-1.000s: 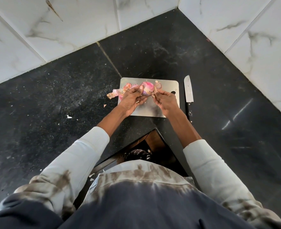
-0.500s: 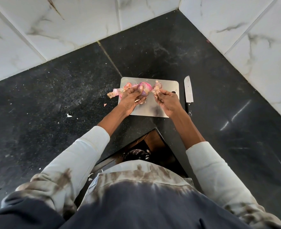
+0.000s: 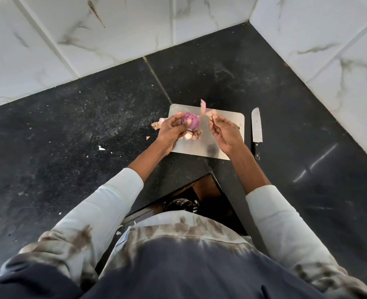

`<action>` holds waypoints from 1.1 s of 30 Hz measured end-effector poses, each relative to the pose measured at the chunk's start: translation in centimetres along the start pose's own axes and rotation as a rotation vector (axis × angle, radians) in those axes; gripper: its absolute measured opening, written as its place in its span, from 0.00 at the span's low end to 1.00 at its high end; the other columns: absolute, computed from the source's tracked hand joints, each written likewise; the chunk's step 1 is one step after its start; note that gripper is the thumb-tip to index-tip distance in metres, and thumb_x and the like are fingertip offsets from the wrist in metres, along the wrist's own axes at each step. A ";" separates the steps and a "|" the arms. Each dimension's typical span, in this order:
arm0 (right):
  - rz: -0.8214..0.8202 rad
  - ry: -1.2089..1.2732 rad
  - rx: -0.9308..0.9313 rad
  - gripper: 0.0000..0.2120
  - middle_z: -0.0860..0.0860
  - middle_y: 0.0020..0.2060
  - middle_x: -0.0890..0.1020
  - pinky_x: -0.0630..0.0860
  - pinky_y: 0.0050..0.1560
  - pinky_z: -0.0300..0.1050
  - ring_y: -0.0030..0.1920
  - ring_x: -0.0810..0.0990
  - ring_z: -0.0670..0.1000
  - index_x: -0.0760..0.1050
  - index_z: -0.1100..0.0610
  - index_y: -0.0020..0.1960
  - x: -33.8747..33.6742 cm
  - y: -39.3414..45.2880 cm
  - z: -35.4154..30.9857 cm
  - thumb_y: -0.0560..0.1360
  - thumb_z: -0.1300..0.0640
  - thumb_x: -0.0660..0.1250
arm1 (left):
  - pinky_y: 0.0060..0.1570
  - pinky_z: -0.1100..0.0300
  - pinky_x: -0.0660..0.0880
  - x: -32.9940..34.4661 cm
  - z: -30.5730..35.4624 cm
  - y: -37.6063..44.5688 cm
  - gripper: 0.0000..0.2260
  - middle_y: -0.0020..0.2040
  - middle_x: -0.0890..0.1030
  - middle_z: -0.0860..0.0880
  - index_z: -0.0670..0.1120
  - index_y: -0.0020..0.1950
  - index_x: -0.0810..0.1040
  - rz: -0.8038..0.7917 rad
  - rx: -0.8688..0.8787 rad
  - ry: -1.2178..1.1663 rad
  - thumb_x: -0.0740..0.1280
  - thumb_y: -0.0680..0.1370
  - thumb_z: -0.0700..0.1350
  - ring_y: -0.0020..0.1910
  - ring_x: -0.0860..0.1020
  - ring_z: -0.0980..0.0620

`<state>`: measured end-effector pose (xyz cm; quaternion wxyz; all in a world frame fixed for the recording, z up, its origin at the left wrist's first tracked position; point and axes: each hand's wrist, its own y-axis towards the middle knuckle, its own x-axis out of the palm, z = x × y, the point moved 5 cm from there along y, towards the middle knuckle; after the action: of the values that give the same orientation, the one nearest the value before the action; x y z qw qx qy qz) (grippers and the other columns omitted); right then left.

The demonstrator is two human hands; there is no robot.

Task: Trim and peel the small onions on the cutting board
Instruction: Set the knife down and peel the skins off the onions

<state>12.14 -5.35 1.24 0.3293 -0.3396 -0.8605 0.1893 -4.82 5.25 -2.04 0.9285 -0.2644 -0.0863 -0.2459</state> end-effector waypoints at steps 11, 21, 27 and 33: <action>0.267 -0.493 -0.009 0.17 0.56 0.61 0.84 0.83 0.63 0.54 0.59 0.84 0.56 0.78 0.63 0.66 1.3 3.9 5.4 0.80 0.59 0.74 | 0.46 0.56 0.83 -4.6 2.6 -2.2 0.24 0.58 0.84 0.37 0.36 0.75 0.71 0.002 -0.108 -0.368 0.61 0.86 0.52 0.47 0.85 0.47; 0.089 -1.135 -0.376 0.13 0.51 0.60 0.86 0.78 0.56 0.38 0.57 0.83 0.48 0.84 0.57 0.65 3.6 1.8 2.3 0.83 0.55 0.70 | 0.39 0.54 0.84 -2.2 2.9 -2.2 0.25 0.48 0.86 0.37 0.36 0.64 0.77 -0.070 -0.199 -0.557 0.48 0.89 0.53 0.40 0.87 0.44; 0.056 -1.167 -0.462 0.10 0.50 0.56 0.87 0.77 0.52 0.36 0.51 0.83 0.44 0.85 0.57 0.61 3.6 1.2 0.8 0.82 0.55 0.71 | 0.73 0.44 0.73 -0.8 2.0 -0.5 0.31 0.69 0.79 0.33 0.35 0.75 0.72 -0.135 -0.232 -0.423 0.58 0.86 0.61 0.64 0.80 0.38; -0.081 -0.946 -0.454 0.16 0.48 0.59 0.84 0.82 0.60 0.49 0.59 0.83 0.47 0.80 0.53 0.66 2.8 0.3 -0.8 0.81 0.49 0.70 | 0.44 0.58 0.81 1.1 2.7 0.6 0.23 0.59 0.81 0.39 0.43 0.67 0.79 -0.117 -0.057 0.033 0.71 0.81 0.58 0.48 0.81 0.49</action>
<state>11.30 -3.07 2.80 -0.1701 -0.2462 -0.9469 0.1178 -3.70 6.66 0.25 0.9059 -0.2813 -0.0793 -0.3065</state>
